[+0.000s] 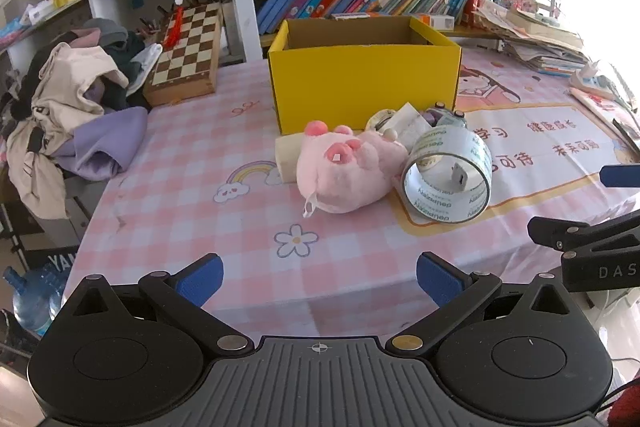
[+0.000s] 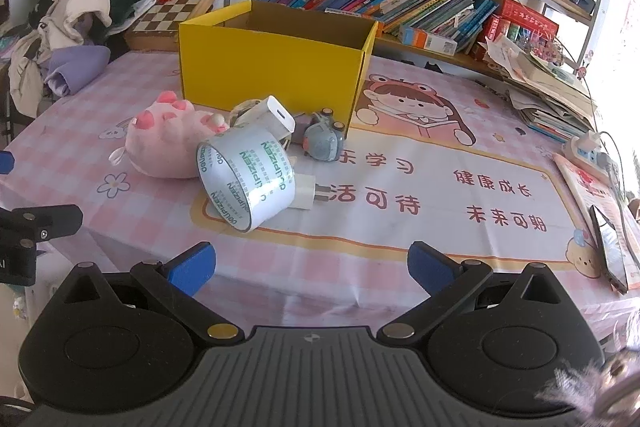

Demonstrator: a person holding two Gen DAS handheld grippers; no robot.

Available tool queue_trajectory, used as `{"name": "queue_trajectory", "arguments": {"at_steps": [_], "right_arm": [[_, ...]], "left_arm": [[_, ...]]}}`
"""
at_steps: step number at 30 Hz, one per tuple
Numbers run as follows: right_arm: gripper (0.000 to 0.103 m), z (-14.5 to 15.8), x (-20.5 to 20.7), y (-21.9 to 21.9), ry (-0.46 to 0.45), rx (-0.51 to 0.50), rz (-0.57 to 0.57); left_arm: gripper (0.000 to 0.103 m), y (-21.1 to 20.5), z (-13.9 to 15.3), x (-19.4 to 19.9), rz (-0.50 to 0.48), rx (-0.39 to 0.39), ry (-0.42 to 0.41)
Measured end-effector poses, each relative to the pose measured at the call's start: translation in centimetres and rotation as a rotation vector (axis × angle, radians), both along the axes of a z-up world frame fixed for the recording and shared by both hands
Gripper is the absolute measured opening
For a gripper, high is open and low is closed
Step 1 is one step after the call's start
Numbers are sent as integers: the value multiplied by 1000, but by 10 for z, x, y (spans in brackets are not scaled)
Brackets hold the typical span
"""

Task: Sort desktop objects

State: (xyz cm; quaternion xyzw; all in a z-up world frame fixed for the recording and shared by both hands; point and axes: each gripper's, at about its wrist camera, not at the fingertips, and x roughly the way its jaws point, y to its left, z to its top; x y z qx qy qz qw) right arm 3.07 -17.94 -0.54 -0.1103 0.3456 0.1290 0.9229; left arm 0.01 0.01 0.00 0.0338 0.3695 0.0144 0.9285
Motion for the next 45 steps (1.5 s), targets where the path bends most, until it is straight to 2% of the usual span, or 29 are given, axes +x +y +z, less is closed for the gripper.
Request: {"name": "queue_trajectory", "arguments": {"at_steps": [25,45], "right_arm": [[103,0,-1,1,6,-11,-3],[103,2,-3,-8,15,2,-26]], "left_arm": [[103,0,-2,1,-13,-21,34],[103,-4,1,-1,-23,-27,26]]}}
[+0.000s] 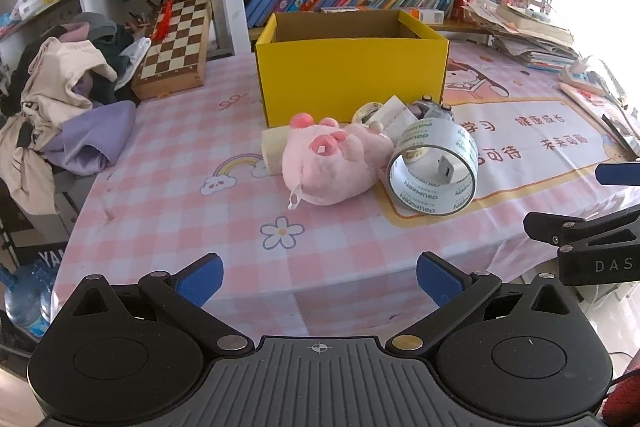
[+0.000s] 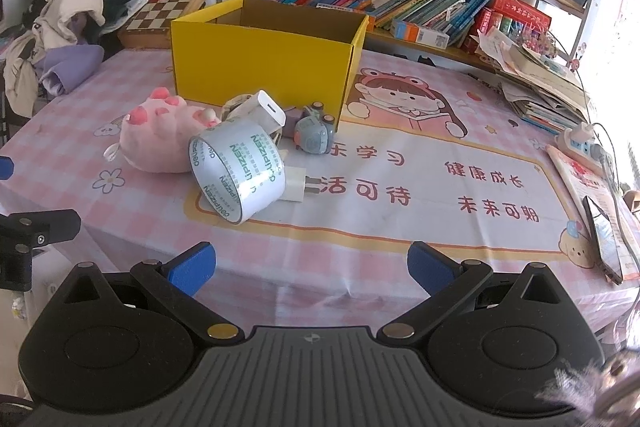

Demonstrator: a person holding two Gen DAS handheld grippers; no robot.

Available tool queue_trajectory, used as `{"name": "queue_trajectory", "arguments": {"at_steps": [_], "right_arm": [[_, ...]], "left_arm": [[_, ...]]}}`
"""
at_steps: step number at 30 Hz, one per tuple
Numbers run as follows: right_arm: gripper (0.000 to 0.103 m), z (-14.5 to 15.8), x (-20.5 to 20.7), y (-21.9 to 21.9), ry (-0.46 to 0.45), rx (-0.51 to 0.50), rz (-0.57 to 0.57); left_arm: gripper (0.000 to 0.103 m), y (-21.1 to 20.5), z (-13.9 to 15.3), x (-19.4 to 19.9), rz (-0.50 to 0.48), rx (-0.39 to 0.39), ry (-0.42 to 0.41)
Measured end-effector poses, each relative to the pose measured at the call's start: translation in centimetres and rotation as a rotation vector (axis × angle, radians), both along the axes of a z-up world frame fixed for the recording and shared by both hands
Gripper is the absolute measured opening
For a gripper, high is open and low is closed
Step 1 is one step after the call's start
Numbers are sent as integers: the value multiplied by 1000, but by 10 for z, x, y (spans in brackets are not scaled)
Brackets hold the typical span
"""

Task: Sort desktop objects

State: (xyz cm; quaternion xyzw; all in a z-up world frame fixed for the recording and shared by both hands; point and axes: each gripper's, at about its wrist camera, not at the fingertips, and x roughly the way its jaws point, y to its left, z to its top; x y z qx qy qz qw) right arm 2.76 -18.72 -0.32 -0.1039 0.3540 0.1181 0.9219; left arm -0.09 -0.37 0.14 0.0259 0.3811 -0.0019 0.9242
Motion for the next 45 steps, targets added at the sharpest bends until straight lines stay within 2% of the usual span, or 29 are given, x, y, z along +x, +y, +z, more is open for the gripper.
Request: {"name": "queue_trajectory", "arguments": {"at_steps": [13,45], "right_arm": [[103,1,-2,-2,5,13,32],[103,-1,4,-1,20,-3,28]], "left_arm": [[103,-4,1,0,-8,-11,0],[103,-6,-2,6,-13,0,21]]}}
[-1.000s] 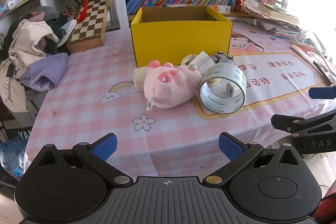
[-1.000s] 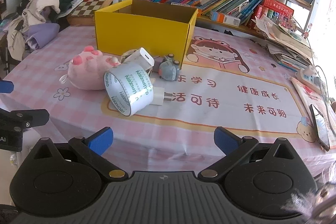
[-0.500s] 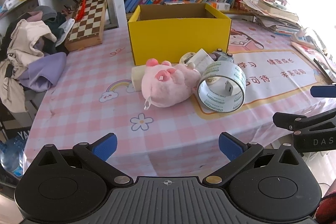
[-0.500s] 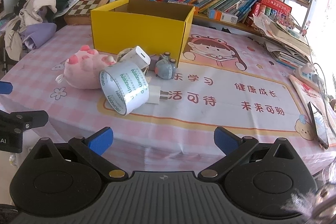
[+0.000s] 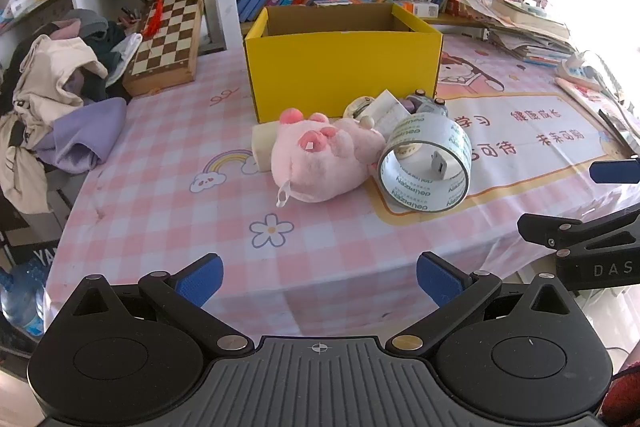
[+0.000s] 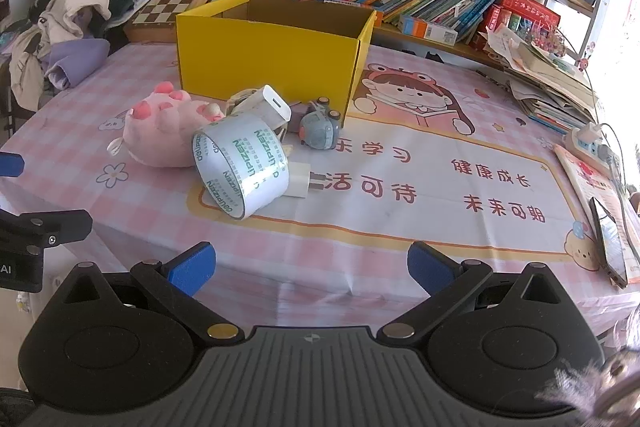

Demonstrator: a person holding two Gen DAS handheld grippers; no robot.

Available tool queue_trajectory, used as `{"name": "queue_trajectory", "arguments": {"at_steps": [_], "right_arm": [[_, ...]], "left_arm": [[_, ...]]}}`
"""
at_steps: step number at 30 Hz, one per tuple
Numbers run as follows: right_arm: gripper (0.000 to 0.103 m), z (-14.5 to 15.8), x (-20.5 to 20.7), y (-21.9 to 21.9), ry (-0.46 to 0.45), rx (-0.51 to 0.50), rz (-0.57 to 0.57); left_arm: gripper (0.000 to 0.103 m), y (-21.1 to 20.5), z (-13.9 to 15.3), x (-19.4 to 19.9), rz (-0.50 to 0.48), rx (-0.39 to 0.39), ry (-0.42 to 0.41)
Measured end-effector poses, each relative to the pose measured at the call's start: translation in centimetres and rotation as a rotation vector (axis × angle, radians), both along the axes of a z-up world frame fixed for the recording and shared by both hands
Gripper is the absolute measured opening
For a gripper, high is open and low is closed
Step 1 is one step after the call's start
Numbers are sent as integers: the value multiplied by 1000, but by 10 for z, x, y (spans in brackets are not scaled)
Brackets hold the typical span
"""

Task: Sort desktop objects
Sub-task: 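Reach the right tool to the clear tape roll and close on its rim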

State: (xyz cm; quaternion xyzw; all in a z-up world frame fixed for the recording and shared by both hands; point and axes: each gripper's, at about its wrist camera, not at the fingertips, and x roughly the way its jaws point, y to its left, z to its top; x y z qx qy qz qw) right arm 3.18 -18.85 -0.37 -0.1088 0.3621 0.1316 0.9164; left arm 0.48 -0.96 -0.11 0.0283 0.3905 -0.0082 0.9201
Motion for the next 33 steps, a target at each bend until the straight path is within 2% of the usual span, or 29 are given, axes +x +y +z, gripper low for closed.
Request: {"name": "queue_trajectory", "arguments": {"at_steps": [33], "right_arm": [[103,4,5,18,39,9,47]], "left_arm": [[103,17,-3,8,-10,-13,1]]}}
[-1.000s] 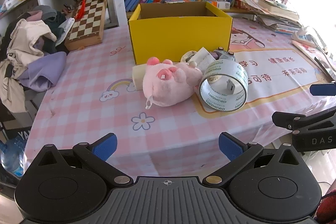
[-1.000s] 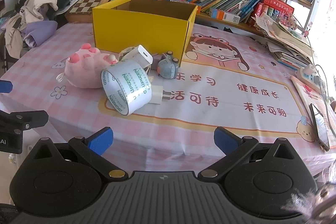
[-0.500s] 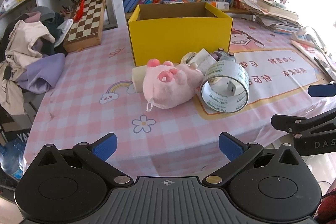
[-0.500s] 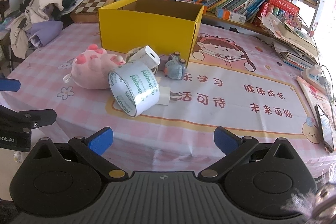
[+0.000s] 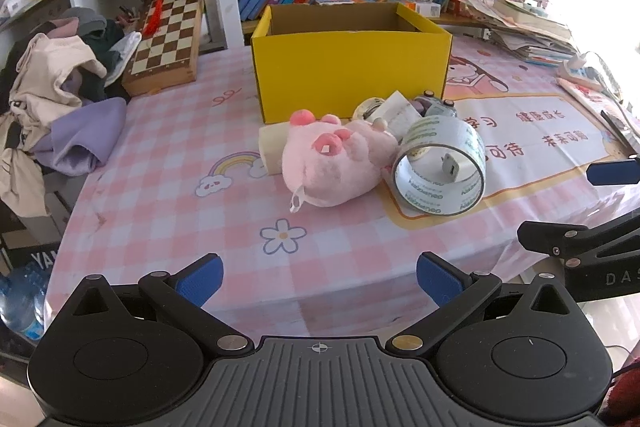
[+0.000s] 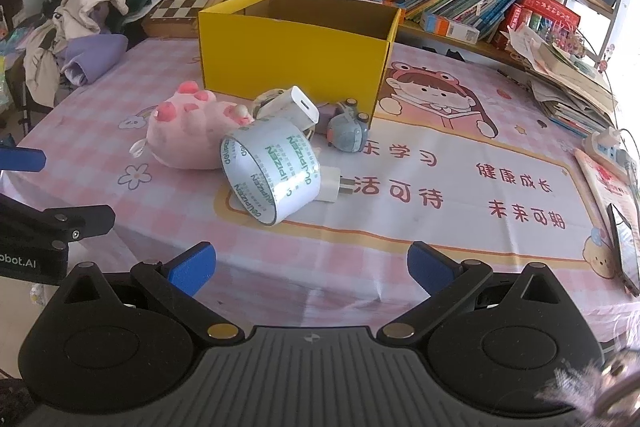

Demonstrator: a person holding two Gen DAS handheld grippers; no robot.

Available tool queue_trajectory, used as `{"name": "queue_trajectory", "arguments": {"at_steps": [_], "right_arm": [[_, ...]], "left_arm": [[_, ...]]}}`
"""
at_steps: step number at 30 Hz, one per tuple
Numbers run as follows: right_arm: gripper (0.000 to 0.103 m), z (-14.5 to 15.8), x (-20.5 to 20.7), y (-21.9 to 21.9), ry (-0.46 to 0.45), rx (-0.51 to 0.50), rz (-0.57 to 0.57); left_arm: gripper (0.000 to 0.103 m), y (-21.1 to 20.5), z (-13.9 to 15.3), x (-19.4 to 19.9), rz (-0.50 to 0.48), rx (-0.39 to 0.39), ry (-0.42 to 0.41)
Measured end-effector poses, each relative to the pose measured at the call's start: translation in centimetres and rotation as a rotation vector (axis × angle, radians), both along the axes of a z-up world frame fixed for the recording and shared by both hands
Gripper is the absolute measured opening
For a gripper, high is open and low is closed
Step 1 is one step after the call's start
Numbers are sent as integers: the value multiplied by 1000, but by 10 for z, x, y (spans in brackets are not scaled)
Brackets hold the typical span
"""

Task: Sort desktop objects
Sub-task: 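Reach the right tool to the clear tape roll and close on its rim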

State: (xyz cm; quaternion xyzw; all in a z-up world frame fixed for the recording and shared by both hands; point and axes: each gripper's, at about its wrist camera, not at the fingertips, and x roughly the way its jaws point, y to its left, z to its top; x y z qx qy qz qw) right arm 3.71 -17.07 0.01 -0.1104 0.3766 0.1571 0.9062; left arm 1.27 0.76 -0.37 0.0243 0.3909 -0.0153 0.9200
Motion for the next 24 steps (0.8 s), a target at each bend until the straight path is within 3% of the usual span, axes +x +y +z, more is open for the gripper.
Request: {"name": "queue_trajectory", "arguments": {"at_steps": [24], "right_arm": [[103,0,17,16,-30,-31,121]], "left_arm": [[103,3,-1,16,25,-8,-3]]}}
